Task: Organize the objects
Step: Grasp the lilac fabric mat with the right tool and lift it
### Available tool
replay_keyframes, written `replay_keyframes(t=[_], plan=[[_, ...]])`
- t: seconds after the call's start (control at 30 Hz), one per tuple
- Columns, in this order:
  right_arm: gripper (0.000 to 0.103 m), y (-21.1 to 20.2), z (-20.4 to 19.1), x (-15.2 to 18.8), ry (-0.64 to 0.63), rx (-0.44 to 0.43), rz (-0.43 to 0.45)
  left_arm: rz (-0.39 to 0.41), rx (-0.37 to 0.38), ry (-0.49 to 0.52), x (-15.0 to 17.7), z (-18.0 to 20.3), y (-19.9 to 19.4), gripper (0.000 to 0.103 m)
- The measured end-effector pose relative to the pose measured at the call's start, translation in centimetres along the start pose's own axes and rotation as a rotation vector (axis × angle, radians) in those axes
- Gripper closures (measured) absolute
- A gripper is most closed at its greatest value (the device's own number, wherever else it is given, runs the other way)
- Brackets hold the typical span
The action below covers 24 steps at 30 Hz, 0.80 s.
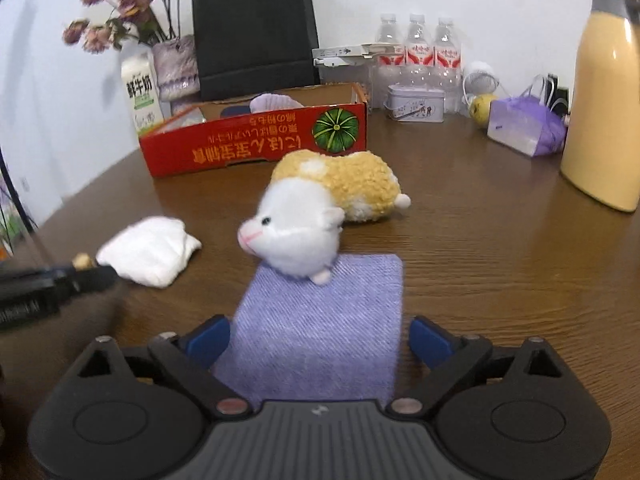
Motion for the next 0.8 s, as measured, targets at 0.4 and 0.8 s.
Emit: replay_keyframes(t=[0.4,0.8], plan=[[0.0,1.6,-4.1,-0.4,-0.147,0.005,-0.018,-0.006,0.009,-0.007,-0.1,-0.1,0.1,0.081],[0.085,-0.3,-3.4,-0.2,-0.174,0.023,0.047,0.002,0.024,-0.01,-0.1,-0.1,-0.1,0.081]])
Point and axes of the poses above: each gripper's, at about its wrist camera, not at the fingertips, and y roughly the way its jaws point, z to its right, x to its underside, the point moved 8 cm from there along y, roughly the way its jaws point, and after that the axes turned 12 degrees about -y, right-handed, at the moved point
